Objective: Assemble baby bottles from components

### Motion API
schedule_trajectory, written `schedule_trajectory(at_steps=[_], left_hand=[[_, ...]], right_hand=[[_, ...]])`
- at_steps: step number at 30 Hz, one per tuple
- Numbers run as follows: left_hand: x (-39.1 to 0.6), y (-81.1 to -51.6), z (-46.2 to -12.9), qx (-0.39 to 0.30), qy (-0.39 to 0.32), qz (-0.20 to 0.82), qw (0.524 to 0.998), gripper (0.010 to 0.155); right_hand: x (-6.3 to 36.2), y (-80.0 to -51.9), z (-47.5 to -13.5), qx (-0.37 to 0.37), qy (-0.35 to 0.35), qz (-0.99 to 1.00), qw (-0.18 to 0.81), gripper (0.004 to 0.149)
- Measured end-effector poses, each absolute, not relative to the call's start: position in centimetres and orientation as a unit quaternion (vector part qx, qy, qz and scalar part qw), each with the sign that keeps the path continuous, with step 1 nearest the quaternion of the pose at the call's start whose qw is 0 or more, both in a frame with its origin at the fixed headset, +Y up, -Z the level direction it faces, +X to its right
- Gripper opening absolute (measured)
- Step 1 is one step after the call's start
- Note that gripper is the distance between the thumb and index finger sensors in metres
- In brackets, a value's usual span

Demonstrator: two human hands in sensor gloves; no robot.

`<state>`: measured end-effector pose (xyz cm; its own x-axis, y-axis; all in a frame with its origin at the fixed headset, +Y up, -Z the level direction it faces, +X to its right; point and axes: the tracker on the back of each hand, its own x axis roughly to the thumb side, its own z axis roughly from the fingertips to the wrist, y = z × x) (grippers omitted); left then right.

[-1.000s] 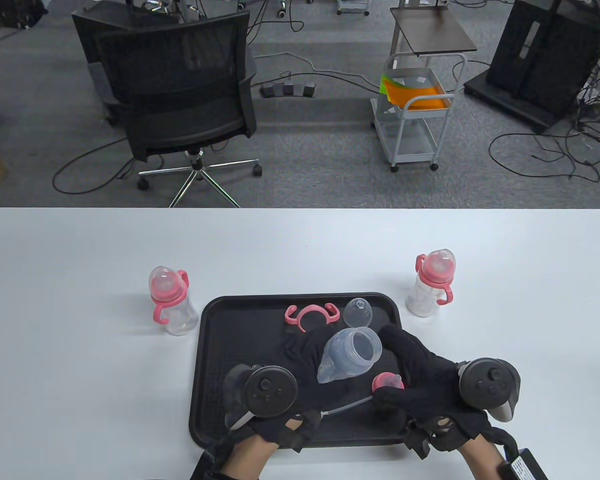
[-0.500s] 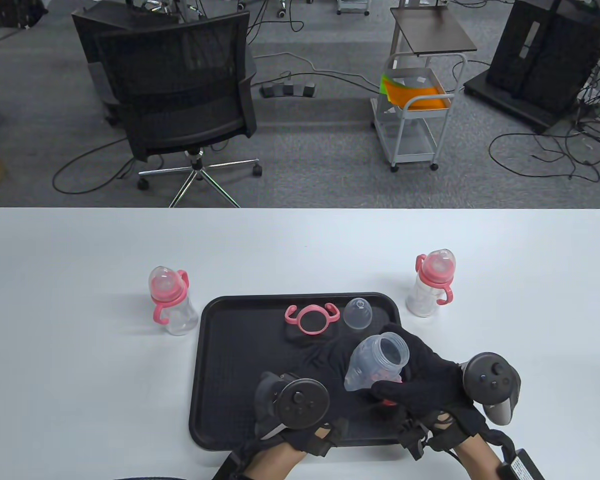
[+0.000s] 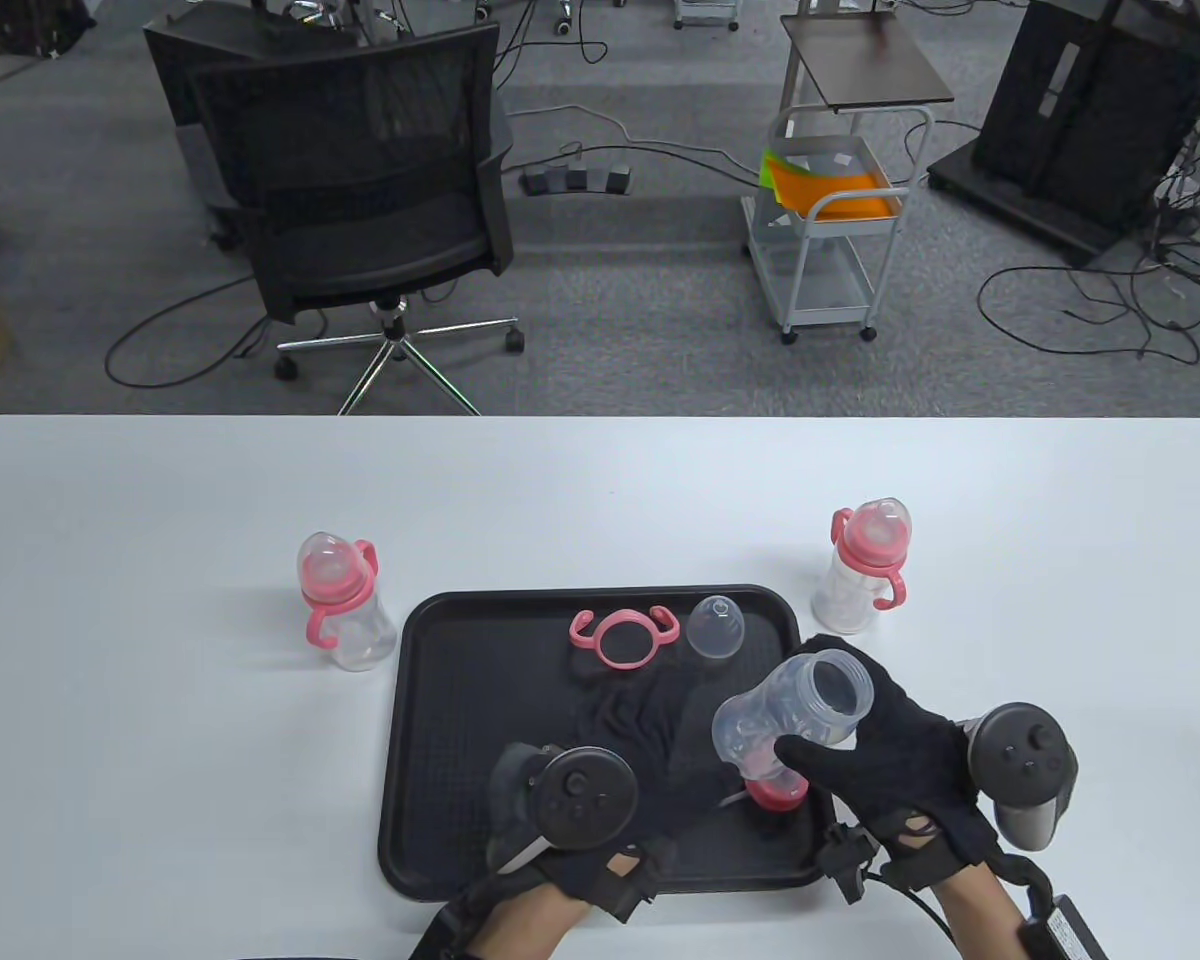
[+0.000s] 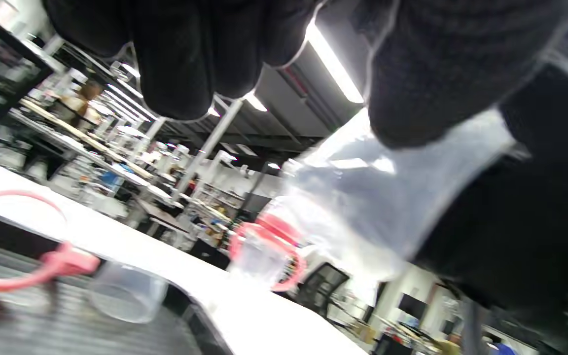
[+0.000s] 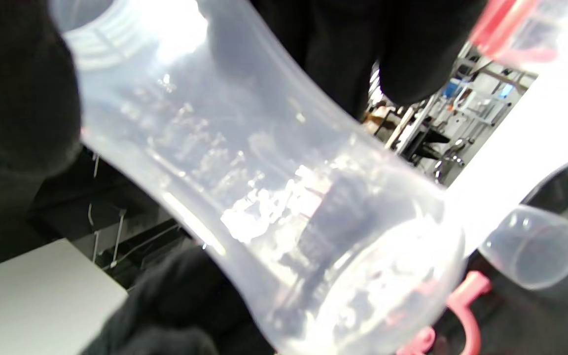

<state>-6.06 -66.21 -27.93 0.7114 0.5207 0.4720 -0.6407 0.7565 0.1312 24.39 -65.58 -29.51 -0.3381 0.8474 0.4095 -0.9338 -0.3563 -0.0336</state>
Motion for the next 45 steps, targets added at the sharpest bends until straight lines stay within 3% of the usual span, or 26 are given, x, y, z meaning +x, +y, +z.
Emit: schedule_trajectory(at_steps=[7, 14, 17, 22, 27, 32, 36, 41, 45], left_hand=[[-9.2, -67.0, -29.9, 0.125, -0.097, 0.284, 0.946, 0.080], [-8.3, -67.0, -33.4, 0.064, -0.047, 0.147, 0.986, 0.070], [-8.0, -67.6, -35.5, 0.026, -0.032, 0.142, 0.989, 0.059], [-7.3, -69.8, -38.4, -0.039, 0.001, 0.147, 0.988, 0.069], [-6.9, -71.4, -40.1, -0.074, -0.008, 0.137, 0.988, 0.070], [-6.2, -72.2, -41.2, -0.064, -0.044, 0.125, 0.989, 0.068], [-5.8, -73.3, -41.4, -0.059, -0.029, 0.134, 0.989, 0.065], [-5.9, -73.2, -41.1, 0.019, -0.016, 0.102, 0.994, 0.053], [-6.4, -72.9, -41.3, 0.008, -0.015, 0.117, 0.993, 0.052]], right_hand=[[26.9, -65.2, -30.0, 0.133, -0.154, 0.805, 0.557, 0.099], [28.7, -65.4, -30.3, 0.116, -0.162, 0.804, 0.560, 0.099], [29.0, -65.6, -30.6, 0.113, -0.158, 0.802, 0.565, 0.099], [29.0, -65.7, -30.7, 0.118, -0.152, 0.803, 0.564, 0.099], [28.7, -65.7, -30.7, 0.124, -0.149, 0.809, 0.554, 0.099], [28.5, -65.8, -30.9, 0.127, -0.141, 0.807, 0.559, 0.099], [28.4, -65.9, -31.0, 0.128, -0.136, 0.810, 0.556, 0.099], [28.4, -65.9, -31.0, 0.129, -0.133, 0.812, 0.553, 0.099], [28.2, -66.1, -31.1, 0.132, -0.127, 0.814, 0.551, 0.099]])
